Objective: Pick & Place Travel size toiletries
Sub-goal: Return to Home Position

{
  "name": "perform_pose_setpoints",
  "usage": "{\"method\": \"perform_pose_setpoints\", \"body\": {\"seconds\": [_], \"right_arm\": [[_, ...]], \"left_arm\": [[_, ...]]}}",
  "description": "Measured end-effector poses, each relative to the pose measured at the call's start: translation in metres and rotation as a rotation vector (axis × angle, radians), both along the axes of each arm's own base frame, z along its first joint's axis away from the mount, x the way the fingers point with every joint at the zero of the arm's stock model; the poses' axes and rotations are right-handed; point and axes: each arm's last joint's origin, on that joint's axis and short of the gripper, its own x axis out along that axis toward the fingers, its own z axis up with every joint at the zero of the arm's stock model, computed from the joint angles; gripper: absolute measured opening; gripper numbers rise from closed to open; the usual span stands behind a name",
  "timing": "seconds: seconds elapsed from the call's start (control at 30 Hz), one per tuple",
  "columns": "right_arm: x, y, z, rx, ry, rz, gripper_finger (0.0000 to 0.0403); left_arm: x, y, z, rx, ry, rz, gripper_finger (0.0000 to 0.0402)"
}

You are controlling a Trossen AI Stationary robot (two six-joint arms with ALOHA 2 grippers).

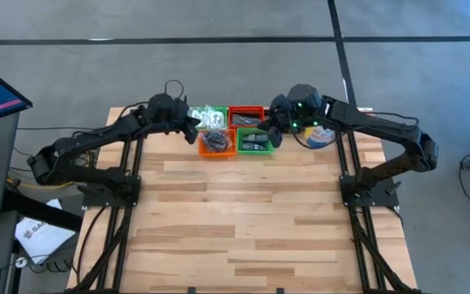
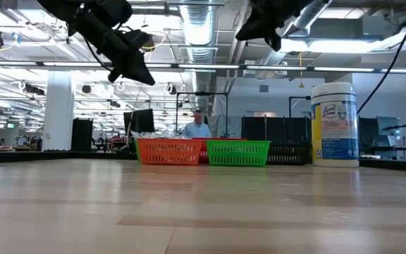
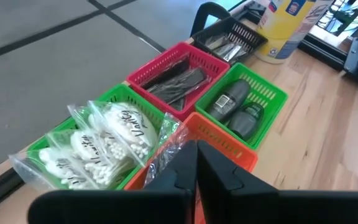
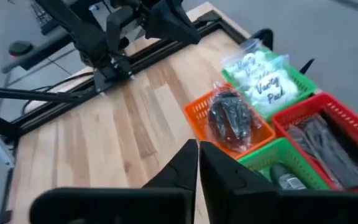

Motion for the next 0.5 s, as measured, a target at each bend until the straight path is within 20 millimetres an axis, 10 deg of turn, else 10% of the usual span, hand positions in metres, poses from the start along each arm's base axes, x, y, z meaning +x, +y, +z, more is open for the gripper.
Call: {"method": "perform_pose_setpoints", "body": {"seconds": [0.5], "right_arm": [[-0.007,0.041,0.000,-0.144,0.028,0.033,0.0001]], "left_arm": [[0.001,0.001,0.002,0.011,-0.021,-0.003,0.0001]]}}
